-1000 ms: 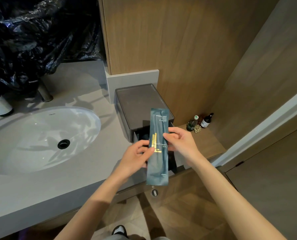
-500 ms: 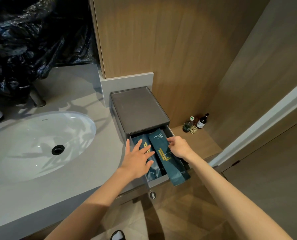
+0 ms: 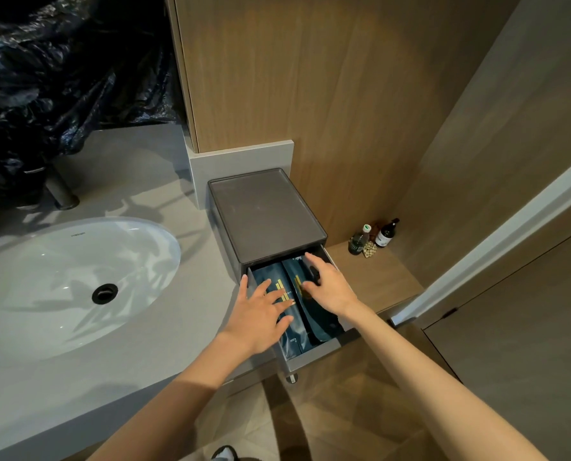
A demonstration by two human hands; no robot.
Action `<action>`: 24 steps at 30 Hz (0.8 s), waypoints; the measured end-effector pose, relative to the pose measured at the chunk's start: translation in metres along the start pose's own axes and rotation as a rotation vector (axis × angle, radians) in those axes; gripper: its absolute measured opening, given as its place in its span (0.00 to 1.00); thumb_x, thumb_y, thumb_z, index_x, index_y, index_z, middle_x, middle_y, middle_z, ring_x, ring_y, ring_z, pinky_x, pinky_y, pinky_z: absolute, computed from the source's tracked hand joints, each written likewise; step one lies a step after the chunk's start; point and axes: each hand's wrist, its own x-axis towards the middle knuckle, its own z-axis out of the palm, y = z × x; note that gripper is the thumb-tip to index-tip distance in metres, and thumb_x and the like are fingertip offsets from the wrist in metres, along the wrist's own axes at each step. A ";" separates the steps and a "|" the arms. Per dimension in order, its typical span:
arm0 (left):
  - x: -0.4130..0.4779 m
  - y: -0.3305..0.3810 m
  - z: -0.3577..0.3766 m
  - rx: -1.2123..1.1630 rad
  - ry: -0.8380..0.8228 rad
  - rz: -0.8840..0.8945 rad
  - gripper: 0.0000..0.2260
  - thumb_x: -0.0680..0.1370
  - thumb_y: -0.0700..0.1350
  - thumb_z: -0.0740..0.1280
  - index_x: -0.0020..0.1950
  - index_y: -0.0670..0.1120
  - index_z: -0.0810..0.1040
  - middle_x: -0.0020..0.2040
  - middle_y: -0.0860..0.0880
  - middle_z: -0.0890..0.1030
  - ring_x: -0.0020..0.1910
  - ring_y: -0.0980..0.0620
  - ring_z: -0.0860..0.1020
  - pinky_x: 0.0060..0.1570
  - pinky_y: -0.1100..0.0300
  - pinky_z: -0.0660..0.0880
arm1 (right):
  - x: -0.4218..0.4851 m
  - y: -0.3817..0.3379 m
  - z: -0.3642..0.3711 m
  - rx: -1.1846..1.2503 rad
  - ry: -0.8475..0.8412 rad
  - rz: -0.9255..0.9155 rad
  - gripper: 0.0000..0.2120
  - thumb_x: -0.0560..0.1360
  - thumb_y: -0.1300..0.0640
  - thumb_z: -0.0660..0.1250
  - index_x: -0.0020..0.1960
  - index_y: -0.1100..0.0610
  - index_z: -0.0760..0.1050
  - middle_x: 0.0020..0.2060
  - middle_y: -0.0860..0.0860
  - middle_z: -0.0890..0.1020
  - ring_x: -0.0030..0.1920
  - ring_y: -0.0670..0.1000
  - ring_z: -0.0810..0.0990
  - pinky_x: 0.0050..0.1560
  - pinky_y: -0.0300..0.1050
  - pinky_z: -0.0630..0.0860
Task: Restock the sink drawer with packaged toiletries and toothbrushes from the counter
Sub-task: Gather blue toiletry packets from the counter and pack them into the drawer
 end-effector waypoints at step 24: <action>-0.003 -0.003 0.002 -0.003 0.042 0.018 0.22 0.82 0.57 0.47 0.75 0.56 0.62 0.77 0.53 0.61 0.78 0.50 0.48 0.73 0.39 0.36 | -0.019 0.018 0.007 -0.176 -0.331 -0.069 0.31 0.78 0.53 0.65 0.77 0.45 0.56 0.78 0.51 0.53 0.77 0.59 0.49 0.75 0.55 0.48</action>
